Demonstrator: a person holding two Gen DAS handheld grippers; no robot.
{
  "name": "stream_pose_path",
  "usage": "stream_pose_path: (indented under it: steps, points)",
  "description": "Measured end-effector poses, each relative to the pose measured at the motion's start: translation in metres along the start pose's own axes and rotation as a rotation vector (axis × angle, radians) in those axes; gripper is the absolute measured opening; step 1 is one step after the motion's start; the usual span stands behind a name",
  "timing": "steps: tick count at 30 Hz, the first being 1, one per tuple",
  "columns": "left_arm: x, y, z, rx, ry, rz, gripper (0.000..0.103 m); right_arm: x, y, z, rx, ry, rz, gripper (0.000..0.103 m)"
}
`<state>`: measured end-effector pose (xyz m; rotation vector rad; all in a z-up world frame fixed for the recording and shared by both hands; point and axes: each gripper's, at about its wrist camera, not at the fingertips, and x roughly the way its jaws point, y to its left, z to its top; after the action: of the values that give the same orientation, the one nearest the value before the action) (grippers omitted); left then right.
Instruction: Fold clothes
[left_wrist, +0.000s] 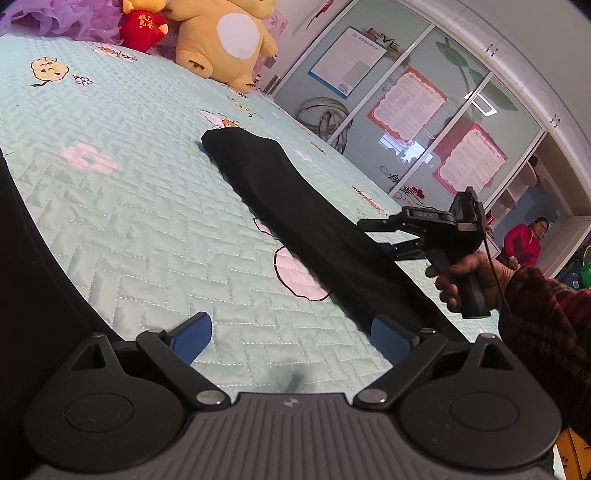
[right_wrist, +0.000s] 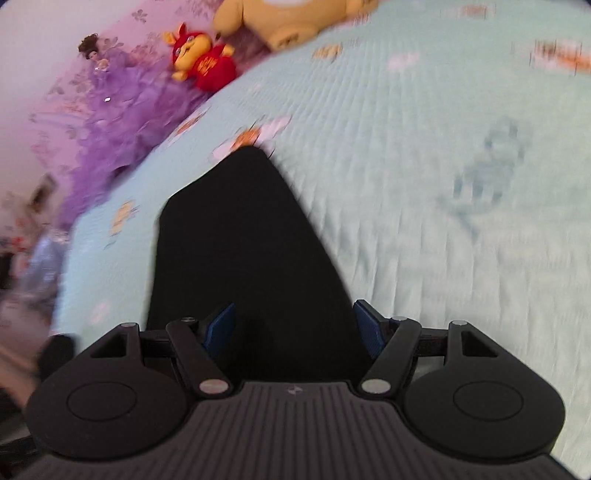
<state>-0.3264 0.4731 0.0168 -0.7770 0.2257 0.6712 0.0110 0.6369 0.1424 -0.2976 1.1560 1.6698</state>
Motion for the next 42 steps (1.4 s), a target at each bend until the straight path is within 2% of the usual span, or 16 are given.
stream_pose_path:
  steps: [10,11,13,15,17,21,24,26,29,31,33,35,42]
  points:
    - [0.001,-0.003,-0.003,0.020,-0.007,0.005,0.099,0.049,0.007,0.014,0.017,-0.013,0.188,0.071]
    - [0.001,-0.003,-0.003,0.020,-0.007,0.004,0.099,0.052,0.010,0.016,0.009,-0.014,0.186,0.070]
    - [0.002,-0.002,-0.003,0.020,-0.006,0.003,0.099,0.056,0.015,0.016,-0.008,-0.016,0.169,0.061]
    - [0.002,-0.002,-0.003,0.019,-0.006,0.002,0.100,0.056,0.020,0.013,-0.025,-0.020,0.108,0.027]
    - [0.002,-0.002,-0.003,0.020,-0.005,0.002,0.100,0.056,0.029,0.008,-0.053,-0.030,0.033,0.014]
    - [0.001,0.000,-0.001,0.015,-0.002,-0.007,0.100,0.056,0.064,-0.004,-0.145,-0.057,-0.116,0.011]
    - [-0.002,0.005,0.003,-0.026,-0.005,-0.026,0.099,0.056,0.103,-0.020,-0.262,-0.081,-0.267,0.009]
    - [-0.008,0.015,0.010,-0.126,-0.025,-0.057,0.094,0.058,0.141,-0.047,-0.420,-0.105,-0.397,0.009]
    - [-0.020,0.039,0.024,-0.336,-0.091,-0.116,0.093,0.061,0.197,-0.087,-0.656,-0.139,-0.591,0.009]
    - [-0.026,0.049,0.031,-0.398,-0.132,-0.112,0.094,0.063,0.234,-0.114,-0.814,-0.162,-0.720,0.008]
    - [-0.025,0.055,0.035,-0.428,-0.119,-0.112,0.094,0.073,0.262,-0.160,-0.995,-0.165,-0.826,0.008]
    - [-0.022,0.057,0.037,-0.454,-0.087,-0.127,0.094,0.076,0.268,-0.175,-1.013,-0.170,-0.826,0.008]
    - [-0.019,0.041,0.040,-0.381,-0.054,-0.160,0.095,0.072,0.273,-0.191,-0.920,-0.202,-0.739,0.008]
